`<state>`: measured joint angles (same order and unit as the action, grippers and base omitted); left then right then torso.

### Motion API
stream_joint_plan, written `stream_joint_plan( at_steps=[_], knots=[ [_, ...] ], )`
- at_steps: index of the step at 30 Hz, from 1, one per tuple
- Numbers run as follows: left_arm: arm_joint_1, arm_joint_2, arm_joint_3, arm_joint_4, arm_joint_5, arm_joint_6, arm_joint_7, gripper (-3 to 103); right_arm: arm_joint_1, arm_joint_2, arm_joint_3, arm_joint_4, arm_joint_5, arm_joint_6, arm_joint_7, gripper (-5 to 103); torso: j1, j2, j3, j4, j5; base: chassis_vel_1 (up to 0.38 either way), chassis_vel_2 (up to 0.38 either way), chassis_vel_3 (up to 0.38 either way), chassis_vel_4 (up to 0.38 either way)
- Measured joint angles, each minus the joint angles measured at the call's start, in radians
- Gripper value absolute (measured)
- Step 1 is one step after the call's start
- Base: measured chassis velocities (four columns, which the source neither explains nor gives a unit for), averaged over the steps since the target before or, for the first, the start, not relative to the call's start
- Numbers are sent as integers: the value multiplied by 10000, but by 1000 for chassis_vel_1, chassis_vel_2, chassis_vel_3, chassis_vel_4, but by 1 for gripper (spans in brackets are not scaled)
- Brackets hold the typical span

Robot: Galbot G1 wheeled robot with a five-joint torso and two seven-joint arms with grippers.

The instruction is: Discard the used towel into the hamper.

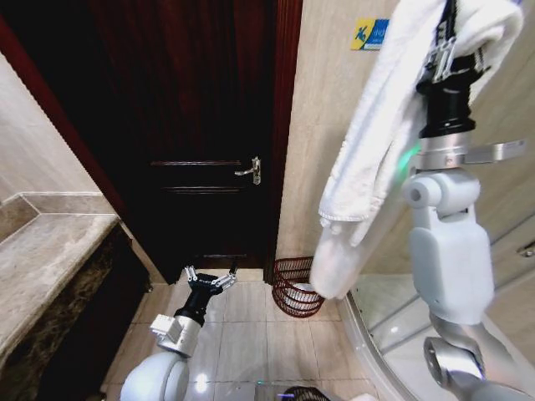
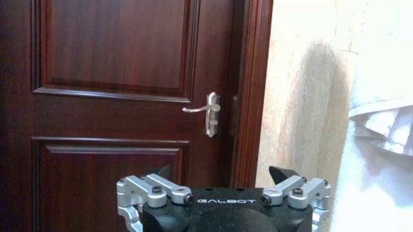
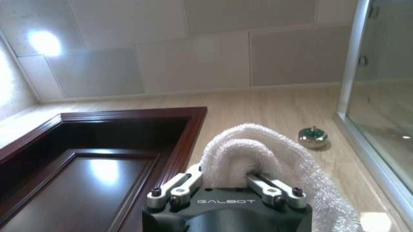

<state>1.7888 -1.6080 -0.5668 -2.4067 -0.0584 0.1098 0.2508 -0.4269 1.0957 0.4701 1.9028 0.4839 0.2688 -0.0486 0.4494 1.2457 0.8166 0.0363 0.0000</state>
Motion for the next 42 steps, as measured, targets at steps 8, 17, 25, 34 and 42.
stream_joint_plan(
  at_steps=[8,17,25,34,42],
  knots=[
    [0,0,0,0,0,0,0,100,277,220,-41,-19,-64,-285,-3,12,-1,1,-1,0,-1,0,0,0,0],
    [1,-1,0,0,0,0,0,100,285,291,-83,-105,-59,-288,-14,12,-5,3,-2,-1,0,-23,22,16,-22],
    [0,0,0,0,0,0,0,100,70,283,-58,79,256,-175,-36,12,5,1,0,-2,0,-133,125,138,-136],
    [1,0,0,0,0,0,0,100,-610,337,139,226,429,-173,-26,12,-4,-1,-1,-1,1,-33,40,24,-32],
    [3,0,0,0,0,0,0,100,-1235,487,355,305,428,-79,-34,12,-6,2,-3,1,1,9,-28,-21,11]
  ],
)
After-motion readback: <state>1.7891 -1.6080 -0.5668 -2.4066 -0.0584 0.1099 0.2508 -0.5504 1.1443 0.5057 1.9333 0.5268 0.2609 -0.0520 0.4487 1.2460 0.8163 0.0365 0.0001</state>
